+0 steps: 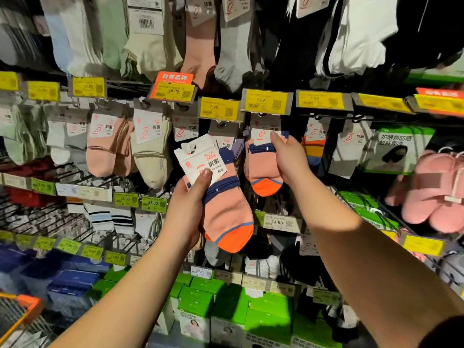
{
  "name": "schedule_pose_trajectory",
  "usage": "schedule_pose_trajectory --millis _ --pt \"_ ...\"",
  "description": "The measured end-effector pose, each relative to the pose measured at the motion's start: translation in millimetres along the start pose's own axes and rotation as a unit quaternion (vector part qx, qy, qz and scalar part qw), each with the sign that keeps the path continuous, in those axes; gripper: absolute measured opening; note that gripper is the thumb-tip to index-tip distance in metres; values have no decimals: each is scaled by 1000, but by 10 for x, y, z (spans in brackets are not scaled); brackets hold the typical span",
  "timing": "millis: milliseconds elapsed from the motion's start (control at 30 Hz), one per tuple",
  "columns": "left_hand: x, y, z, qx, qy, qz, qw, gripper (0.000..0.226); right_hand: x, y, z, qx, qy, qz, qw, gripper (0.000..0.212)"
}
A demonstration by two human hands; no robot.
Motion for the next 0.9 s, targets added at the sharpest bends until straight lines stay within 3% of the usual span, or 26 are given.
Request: schedule_pose_trajectory --millis 100,300,433,533,633,700,800,900 --pt "-30 -34 -1 0 -1 3 1000 16 -33 -1 99 -10 -98 -18 995 57" --pt "-42 -85 -2 9 2 5 1000 24 -34 120 26 -14 -303 -6 953 69" --pt "-24 -104 13 14 4 9 1000 24 20 39 -34 -30 -353 13 935 76" --pt "-12 -135 25 17 15 18 1000 20 117 -140 -121 -44 -322 -3 946 71" --pt "4 -168 62 23 29 21 999 34 181 -495 -152 -4 -202 -39 979 48" --pt "21 -189 100 28 35 25 999 44 163 -819 -153 20 -109 -6 994 35" --pt "22 -229 173 32 49 33 998 31 64 -1300 -192 21 9 61 998 24" --pt "-1 -268 219 24 73 41 996 29 -30 -1570 -273 42 79 122 989 28"
Point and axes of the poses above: each hand's wrist, its own y-axis towards the middle knuckle, its own x-axis out of the back of the hand, z = x × y, the point moved 1 cm from there along y, towards the middle knuckle, and after that the axes turned 2 degrees about -x, right-handed, at the moved point
